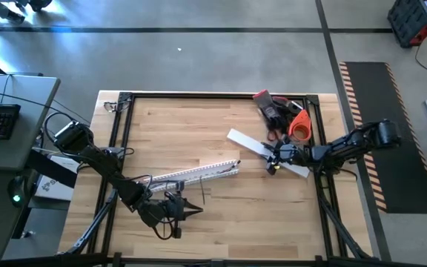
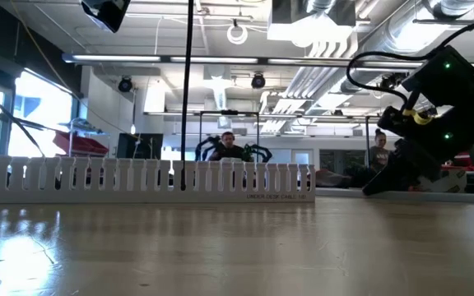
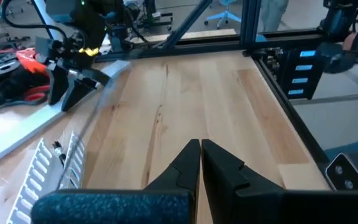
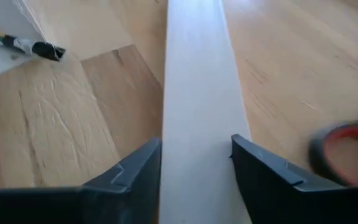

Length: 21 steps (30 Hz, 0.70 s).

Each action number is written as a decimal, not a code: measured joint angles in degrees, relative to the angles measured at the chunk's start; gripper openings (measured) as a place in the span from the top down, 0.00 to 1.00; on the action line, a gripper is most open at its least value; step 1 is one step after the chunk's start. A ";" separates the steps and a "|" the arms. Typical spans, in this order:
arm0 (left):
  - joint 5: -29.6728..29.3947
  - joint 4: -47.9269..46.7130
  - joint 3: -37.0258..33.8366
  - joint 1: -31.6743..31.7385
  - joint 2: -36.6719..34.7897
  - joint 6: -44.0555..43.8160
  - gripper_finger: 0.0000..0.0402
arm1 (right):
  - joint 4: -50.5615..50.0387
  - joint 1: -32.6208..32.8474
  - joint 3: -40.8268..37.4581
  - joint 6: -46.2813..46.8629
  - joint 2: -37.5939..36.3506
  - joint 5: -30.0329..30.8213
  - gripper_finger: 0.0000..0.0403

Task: Ziptie cables
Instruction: Close the cable duct

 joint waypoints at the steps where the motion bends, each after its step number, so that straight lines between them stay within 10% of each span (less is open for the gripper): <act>1: 0.01 -0.10 0.00 0.01 0.00 0.08 1.00 | 0.56 0.57 0.16 0.39 0.64 0.33 0.58; 11: -0.07 0.16 0.00 0.02 0.00 0.52 1.00 | -1.83 4.61 5.99 -0.29 1.96 0.67 0.79; 21: -0.07 0.23 0.00 0.02 0.00 0.52 1.00 | -14.45 4.59 17.10 -12.45 1.95 2.72 0.48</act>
